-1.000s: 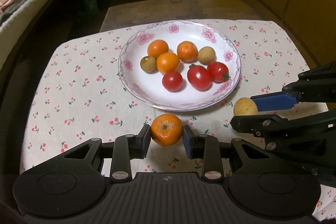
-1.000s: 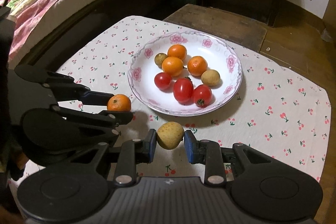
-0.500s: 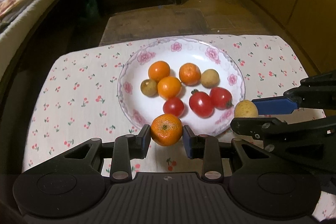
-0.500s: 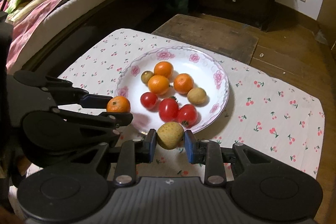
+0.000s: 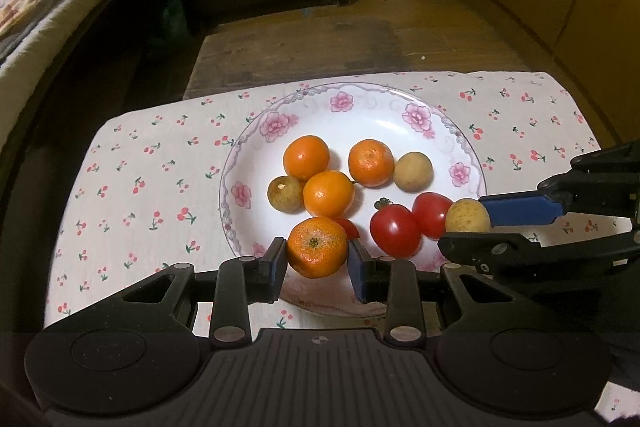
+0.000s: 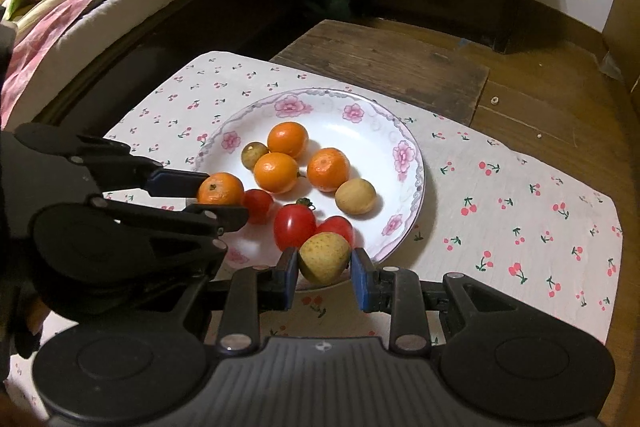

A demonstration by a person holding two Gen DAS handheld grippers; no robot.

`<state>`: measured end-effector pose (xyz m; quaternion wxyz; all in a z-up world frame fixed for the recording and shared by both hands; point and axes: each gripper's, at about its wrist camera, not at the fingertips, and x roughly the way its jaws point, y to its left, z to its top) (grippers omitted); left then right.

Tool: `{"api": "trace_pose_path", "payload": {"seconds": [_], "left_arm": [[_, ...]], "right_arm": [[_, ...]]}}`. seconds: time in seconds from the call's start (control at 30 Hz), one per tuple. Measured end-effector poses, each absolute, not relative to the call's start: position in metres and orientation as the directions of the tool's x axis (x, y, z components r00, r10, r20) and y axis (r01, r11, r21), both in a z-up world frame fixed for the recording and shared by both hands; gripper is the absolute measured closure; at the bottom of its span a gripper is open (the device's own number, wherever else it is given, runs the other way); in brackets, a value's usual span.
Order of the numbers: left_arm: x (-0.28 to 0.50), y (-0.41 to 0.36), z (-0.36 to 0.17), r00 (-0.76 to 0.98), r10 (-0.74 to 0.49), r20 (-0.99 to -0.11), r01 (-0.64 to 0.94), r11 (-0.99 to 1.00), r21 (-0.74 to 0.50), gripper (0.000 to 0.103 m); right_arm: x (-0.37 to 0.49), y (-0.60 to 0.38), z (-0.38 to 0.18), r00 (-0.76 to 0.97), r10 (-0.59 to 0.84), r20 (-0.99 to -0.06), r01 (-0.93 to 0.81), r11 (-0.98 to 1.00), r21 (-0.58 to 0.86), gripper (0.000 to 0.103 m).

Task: Organize fruits
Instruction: 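Carry the tangerine and the brown fruit over the white plate, then open the left gripper to drop the tangerine while the right gripper releases the brown fruit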

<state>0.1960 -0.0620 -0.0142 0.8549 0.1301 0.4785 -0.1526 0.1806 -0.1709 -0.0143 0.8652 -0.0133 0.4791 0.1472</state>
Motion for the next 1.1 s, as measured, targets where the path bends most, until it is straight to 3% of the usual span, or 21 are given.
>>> {"api": "trace_pose_path", "payload": {"seconds": [0.8,1.1], "left_arm": [[0.217,-0.066,-0.016,0.491,-0.138,-0.860,0.360,0.931,0.056,0.063],[0.218,-0.062,-0.015,0.489,-0.134,-0.862,0.341,0.939,0.048,0.059]], "right_arm": [[0.203,-0.175,-0.016,0.524,0.213,-0.825,-0.239,0.966,0.098,0.072],[0.203,-0.175,-0.015,0.534,0.219,-0.816,-0.234,0.967,0.106,0.072]]}}
